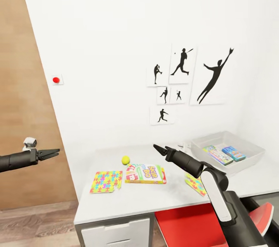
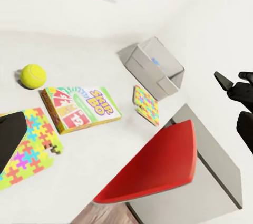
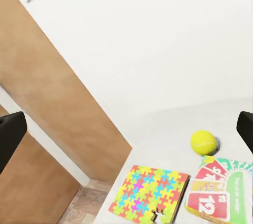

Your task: Put all the toys in the child's room - the three board games (two on the bed and one on the table), the two jigsaw puzzles on the table, and the tennis ball on the table - inside the toy box on the table in the child's room.

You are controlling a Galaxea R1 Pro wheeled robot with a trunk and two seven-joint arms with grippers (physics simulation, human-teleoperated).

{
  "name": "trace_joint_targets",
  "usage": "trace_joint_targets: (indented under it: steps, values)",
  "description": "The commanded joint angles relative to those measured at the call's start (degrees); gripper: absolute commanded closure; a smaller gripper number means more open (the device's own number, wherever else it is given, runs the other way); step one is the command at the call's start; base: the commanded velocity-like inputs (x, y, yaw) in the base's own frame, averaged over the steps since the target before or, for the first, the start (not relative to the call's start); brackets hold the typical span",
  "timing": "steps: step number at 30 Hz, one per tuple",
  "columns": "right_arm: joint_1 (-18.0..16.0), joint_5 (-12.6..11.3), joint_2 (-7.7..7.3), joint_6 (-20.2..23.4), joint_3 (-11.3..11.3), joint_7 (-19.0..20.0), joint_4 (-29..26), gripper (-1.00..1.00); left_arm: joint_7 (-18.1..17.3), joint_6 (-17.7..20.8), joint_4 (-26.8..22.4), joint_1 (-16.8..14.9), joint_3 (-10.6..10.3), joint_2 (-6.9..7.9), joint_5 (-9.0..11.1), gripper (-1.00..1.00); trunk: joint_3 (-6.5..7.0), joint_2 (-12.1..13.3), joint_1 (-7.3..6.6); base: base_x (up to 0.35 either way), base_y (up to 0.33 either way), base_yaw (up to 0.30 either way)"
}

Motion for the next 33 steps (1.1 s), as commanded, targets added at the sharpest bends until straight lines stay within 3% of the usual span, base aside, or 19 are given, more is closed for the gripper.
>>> trace_joint_targets:
  steps: [1,18,33]
  values:
    - [0.0,-0.2,-0.03,0.2,0.0,0.0,0.0,-1.0,-0.3,0.6,0.0,-0.1,0.0,0.01,-0.1,-1.0,0.08,0.3,-0.21,0.0,0.002,0.289]
    - [0.0,-0.2,-0.03,0.2,0.0,-0.1,0.8,-1.0,-0.3,0.7,0.0,0.0,-0.1,-0.15,-0.2,-1.0,3.09,7.2,-3.94,0.0,0.0,0.289]
    - [0.0,-0.2,-0.19,0.2,-0.3,0.0,0.8,-1.0,-0.3,0.1,0.0,-0.1,0.0,-0.18,-0.3,-1.0,2.81,7.2,-3.94,0.058,0.026,0.265]
